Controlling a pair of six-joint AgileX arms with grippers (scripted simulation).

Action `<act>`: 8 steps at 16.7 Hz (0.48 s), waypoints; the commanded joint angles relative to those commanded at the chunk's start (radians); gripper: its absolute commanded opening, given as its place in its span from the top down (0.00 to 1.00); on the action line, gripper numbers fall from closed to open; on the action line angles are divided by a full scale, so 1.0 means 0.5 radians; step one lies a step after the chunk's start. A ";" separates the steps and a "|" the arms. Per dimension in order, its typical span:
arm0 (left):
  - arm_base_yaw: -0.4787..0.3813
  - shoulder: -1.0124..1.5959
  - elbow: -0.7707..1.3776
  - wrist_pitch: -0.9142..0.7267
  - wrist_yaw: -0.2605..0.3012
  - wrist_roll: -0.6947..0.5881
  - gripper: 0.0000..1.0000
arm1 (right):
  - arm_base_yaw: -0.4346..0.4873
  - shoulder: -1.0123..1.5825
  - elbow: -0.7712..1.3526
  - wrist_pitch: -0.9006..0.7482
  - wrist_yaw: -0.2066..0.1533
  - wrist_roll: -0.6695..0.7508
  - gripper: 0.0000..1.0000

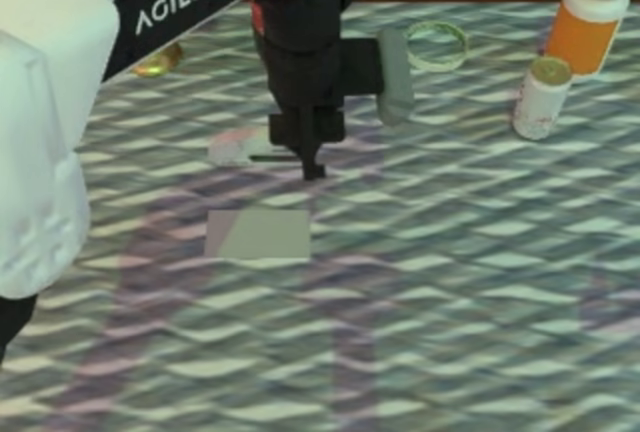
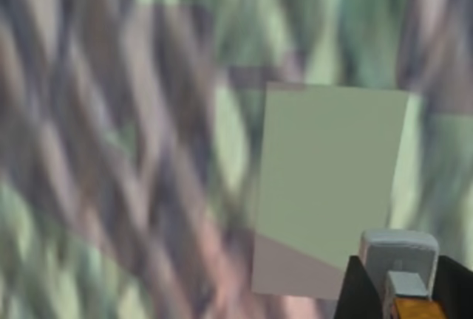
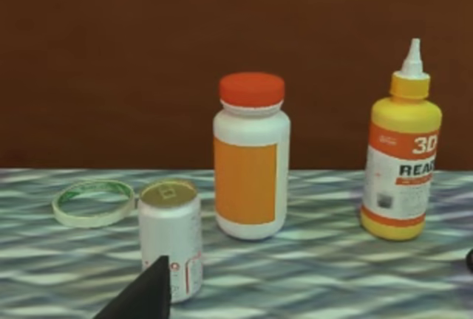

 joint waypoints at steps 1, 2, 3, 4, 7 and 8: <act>0.001 0.000 -0.006 0.006 0.000 0.001 1.00 | 0.000 0.000 0.000 0.000 0.000 0.000 0.00; 0.006 -0.001 -0.033 0.033 0.000 0.003 1.00 | 0.000 0.000 0.000 0.000 0.000 0.000 0.00; 0.014 -0.001 -0.080 0.081 0.001 0.008 1.00 | 0.000 0.000 0.000 0.000 0.000 0.000 0.00; 0.024 0.000 -0.144 0.147 0.002 0.014 1.00 | 0.000 0.000 0.000 0.000 0.000 0.000 0.00; 0.057 0.012 -0.396 0.411 0.004 0.044 1.00 | 0.000 0.000 0.000 0.000 0.000 0.000 0.00; 0.067 0.017 -0.485 0.507 0.005 0.058 1.00 | 0.000 0.000 0.000 0.000 0.000 0.000 0.00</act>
